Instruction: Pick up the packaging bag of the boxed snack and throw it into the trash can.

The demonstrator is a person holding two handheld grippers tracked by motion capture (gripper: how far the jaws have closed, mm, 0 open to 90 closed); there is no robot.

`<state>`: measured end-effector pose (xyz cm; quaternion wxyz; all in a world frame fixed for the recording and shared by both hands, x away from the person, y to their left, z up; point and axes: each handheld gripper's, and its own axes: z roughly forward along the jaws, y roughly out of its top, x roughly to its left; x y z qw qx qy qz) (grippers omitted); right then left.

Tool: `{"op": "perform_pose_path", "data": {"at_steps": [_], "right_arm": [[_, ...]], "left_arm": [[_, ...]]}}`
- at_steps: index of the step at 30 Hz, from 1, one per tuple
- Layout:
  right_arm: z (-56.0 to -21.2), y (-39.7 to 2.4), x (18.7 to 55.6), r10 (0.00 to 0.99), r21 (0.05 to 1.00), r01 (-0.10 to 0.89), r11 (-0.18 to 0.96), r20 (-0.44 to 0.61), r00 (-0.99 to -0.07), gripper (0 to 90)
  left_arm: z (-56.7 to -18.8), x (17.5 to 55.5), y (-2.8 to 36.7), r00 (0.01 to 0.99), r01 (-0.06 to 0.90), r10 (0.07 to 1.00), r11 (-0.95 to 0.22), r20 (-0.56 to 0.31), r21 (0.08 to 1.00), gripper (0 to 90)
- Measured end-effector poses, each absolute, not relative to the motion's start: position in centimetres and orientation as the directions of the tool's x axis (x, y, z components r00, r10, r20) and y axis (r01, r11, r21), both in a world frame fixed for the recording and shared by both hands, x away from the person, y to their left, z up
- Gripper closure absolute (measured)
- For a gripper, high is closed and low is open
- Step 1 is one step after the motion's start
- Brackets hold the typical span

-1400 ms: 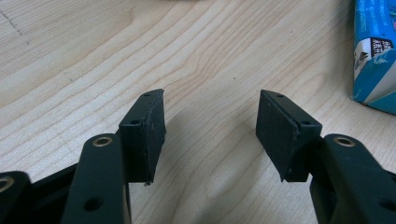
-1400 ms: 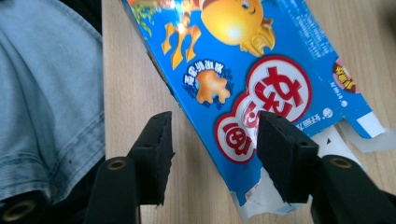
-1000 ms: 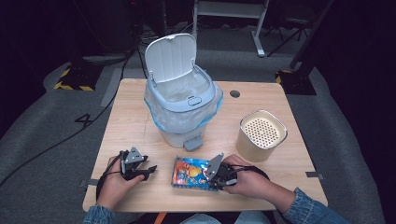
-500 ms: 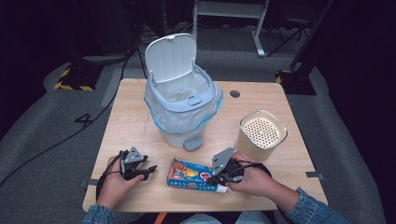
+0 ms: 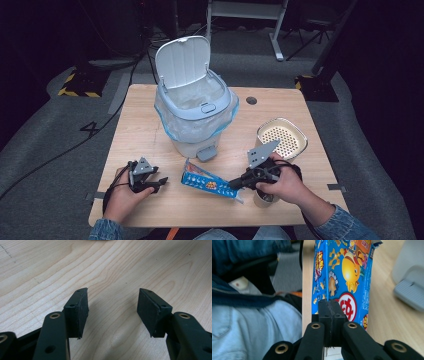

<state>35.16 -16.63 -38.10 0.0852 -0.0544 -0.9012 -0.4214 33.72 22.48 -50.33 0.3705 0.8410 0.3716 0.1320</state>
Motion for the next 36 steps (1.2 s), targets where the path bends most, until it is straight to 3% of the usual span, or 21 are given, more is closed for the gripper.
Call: {"op": "perform_pose_path", "data": {"at_steps": [17, 36], "right_arm": [[-33.9, -22.4, 35.5, 0.105, 0.880, 0.216, 0.422, 0.189, -0.976, 90.0], [-29.0, -24.9, 36.1, 0.197, 0.910, 0.195, 0.366, 0.130, -0.972, 90.0]], "left_arm": [[-50.3, 33.9, 22.7, 0.690, 0.533, 0.720, -0.436, -0.074, 0.726, 42.8], [-50.4, 33.6, 22.2, 0.689, 0.517, 0.724, -0.466, -0.027, 0.718, 42.5]]}}
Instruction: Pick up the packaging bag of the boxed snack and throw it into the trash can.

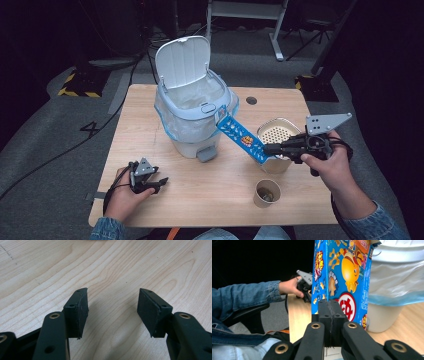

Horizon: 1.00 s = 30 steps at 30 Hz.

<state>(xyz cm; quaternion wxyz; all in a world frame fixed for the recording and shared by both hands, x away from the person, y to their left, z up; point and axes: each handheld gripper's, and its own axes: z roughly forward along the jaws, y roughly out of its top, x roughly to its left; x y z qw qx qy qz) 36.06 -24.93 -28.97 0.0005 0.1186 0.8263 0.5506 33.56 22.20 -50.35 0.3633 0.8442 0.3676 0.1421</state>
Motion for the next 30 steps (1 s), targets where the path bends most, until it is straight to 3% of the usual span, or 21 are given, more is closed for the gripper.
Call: {"op": "perform_pose_path", "data": {"at_steps": [15, 30], "right_arm": [[-23.7, -24.2, 38.9, 0.261, 0.909, 0.167, 0.382, 0.067, -0.963, 90.0], [-20.4, -19.7, 42.5, 0.272, 0.922, 0.150, 0.357, 0.052, -0.961, 90.0]], "left_arm": [[-50.3, 33.5, 22.2, 0.687, 0.513, 0.726, -0.473, -0.014, 0.716, 42.5], [-50.3, 33.5, 22.2, 0.687, 0.515, 0.726, -0.470, -0.017, 0.717, 42.5]]}}
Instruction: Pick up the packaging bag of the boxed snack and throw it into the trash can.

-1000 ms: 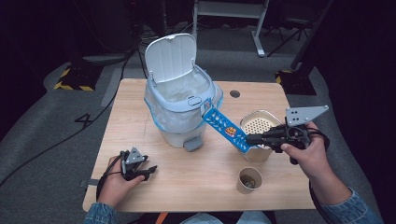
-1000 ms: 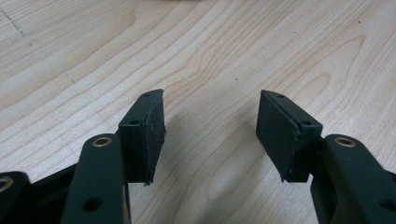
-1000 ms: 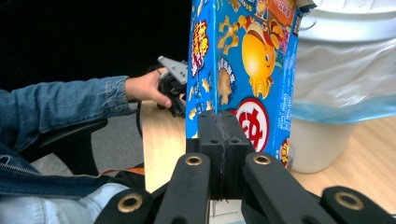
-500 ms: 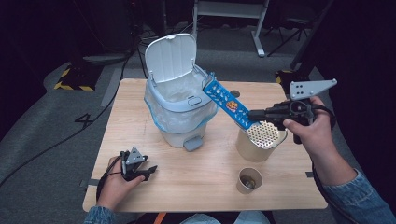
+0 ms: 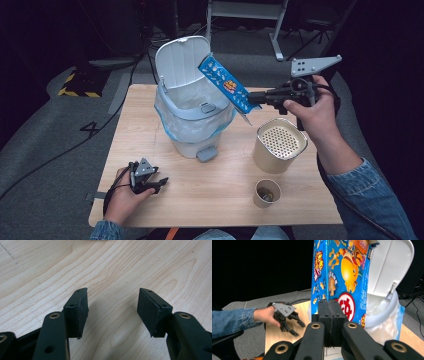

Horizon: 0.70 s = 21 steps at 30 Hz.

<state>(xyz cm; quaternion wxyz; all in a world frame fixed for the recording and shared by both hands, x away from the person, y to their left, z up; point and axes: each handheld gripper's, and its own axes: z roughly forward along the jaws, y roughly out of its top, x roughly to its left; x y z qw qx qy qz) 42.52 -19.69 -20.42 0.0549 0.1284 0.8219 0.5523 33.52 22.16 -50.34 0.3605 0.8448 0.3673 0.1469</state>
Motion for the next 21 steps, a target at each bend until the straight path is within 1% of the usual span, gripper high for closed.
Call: {"op": "perform_pose_path", "data": {"at_steps": [6, 15, 21], "right_arm": [[-19.6, -17.6, 44.1, 0.279, 0.912, 0.157, 0.379, 0.049, -0.959, 90.0], [-19.2, -16.1, 45.2, 0.307, 0.884, 0.180, 0.431, 0.044, -0.951, 90.0], [-18.8, -16.2, 45.3, 0.312, 0.901, 0.165, 0.401, 0.036, -0.950, 90.0]], "left_arm": [[-50.3, 33.5, 22.2, 0.687, 0.515, 0.726, -0.470, -0.017, 0.717, 42.5], [-50.3, 33.5, 22.2, 0.688, 0.514, 0.726, -0.473, -0.014, 0.716, 42.5], [-50.3, 33.5, 22.2, 0.687, 0.514, 0.726, -0.471, -0.015, 0.716, 42.5]]}}
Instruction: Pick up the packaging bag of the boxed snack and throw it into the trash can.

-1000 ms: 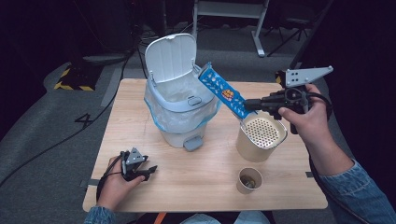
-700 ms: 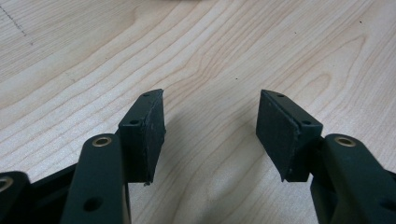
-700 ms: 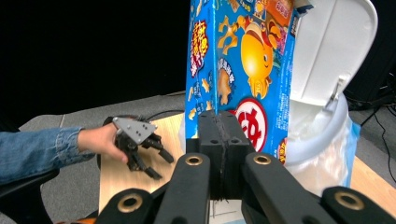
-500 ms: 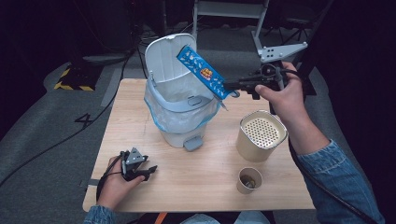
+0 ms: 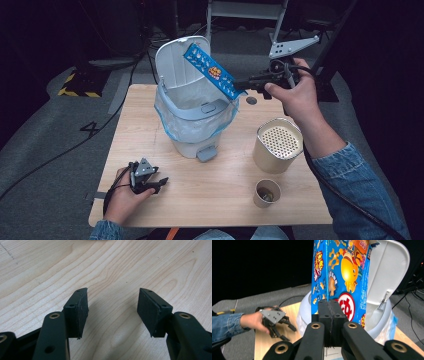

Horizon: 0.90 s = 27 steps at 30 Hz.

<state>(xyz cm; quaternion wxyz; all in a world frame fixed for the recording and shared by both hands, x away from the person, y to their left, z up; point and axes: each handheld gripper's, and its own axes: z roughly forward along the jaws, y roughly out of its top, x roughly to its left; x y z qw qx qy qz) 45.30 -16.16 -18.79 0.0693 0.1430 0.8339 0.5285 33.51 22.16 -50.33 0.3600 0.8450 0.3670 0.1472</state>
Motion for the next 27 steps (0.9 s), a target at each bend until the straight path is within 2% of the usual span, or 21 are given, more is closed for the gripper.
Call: {"op": "perform_pose_path", "data": {"at_steps": [9, 27], "right_arm": [[-18.9, -15.5, 46.3, 0.333, 0.931, 0.148, 0.333, 0.031, -0.943, 90.0], [-21.5, -12.5, 47.6, 0.333, 0.966, 0.116, 0.232, 0.033, -0.942, 90.0]], "left_arm": [[-50.3, 33.5, 22.2, 0.687, 0.515, 0.726, -0.469, -0.019, 0.717, 42.5], [-50.3, 33.5, 22.2, 0.687, 0.516, 0.727, -0.467, -0.021, 0.718, 42.5]]}}
